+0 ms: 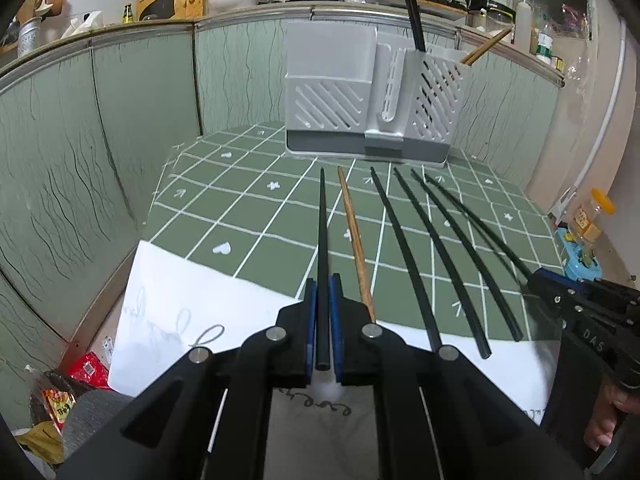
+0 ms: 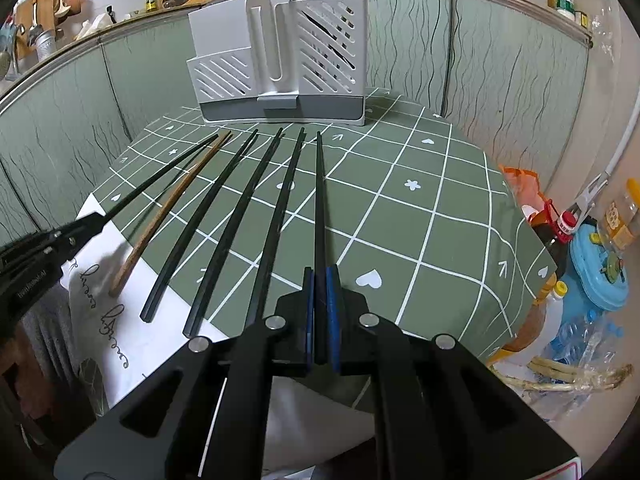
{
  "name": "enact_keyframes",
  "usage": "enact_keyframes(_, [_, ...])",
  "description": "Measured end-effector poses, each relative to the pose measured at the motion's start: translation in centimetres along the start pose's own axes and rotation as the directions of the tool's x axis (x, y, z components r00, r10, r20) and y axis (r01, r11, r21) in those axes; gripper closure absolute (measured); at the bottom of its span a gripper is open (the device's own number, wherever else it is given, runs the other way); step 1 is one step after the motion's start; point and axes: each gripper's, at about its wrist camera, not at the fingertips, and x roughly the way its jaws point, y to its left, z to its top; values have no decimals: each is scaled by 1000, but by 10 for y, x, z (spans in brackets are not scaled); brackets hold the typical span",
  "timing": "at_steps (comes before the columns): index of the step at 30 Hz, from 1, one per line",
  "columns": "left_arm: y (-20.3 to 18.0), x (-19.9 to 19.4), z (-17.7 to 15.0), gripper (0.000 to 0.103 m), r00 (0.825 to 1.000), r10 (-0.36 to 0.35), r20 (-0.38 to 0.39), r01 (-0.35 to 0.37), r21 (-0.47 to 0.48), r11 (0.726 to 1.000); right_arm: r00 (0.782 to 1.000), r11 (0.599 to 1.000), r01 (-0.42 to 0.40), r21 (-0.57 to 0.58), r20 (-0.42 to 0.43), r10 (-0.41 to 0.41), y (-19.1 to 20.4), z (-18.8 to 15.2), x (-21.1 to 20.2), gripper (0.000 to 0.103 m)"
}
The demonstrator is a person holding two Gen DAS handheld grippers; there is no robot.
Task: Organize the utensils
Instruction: 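Lift the black chopstick with the left tool while the right tool lifts its black chopstick toward the holder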
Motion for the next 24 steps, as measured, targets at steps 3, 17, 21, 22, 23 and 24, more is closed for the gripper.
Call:
enact_keyframes(3, [1,-4,4,95,1000,-5,8,5,-2,1000,1000,1000,-3,-2,9,3,-1,3,-4,97])
enact_keyframes(17, [8,-18,34,95,999,-38,30,38,0,999,998,999,-36,-24,49,37,-6,34,-32,97])
enact_keyframes(21, [10,-24,45,95,998,-43,46,43,13,999,997,998,-46,-30,53,48,-9,44,-38,97])
enact_keyframes(22, [11,-25,47,95,998,-46,47,45,14,999,997,998,-49,-28,54,51,-9,46,-40,97])
enact_keyframes(23, [12,-26,50,95,998,-51,48,51,15,999,997,998,-51,-27,58,52,-10,49,-42,97])
enact_keyframes(24, [12,-28,54,95,997,-55,50,54,18,998,997,998,-51,-30,62,53,-10,52,-44,97])
